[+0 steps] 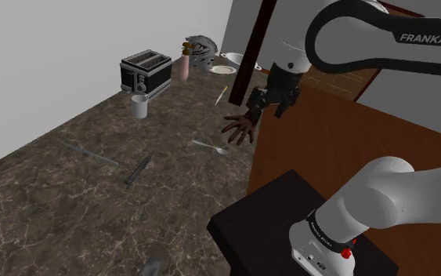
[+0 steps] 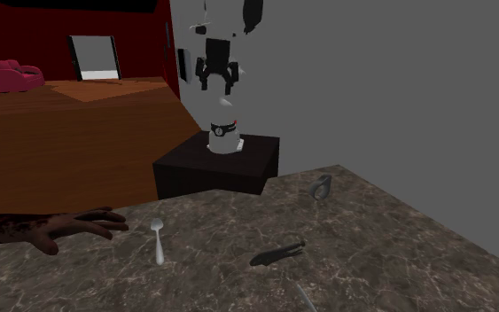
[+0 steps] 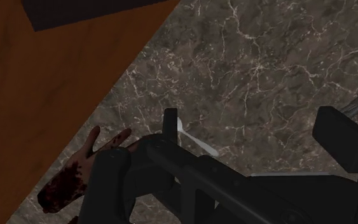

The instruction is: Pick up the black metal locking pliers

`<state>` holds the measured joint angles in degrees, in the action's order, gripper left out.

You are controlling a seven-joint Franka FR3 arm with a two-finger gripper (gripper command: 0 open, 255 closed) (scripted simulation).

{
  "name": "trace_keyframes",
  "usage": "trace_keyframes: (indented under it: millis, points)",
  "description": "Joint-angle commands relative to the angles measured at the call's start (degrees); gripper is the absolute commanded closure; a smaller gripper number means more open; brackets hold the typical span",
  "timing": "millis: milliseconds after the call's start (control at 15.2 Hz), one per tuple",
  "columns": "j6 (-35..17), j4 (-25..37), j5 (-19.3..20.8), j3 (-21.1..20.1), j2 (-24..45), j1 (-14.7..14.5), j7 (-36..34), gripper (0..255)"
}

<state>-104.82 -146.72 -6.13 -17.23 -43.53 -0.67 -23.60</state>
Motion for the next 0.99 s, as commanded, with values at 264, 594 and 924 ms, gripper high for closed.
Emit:
trace_keyframes:
  millis: [264,594,924]
  points:
    - [-11.3,-1.3,-3.0,-8.6,8.9,1.0,-11.9,0]
    - [-20.5,0.6,-1.8,-16.3,19.4,3.9,-22.7,0]
    - [-28.3,5.0,5.8,-24.2,32.5,9.0,-36.8,0]
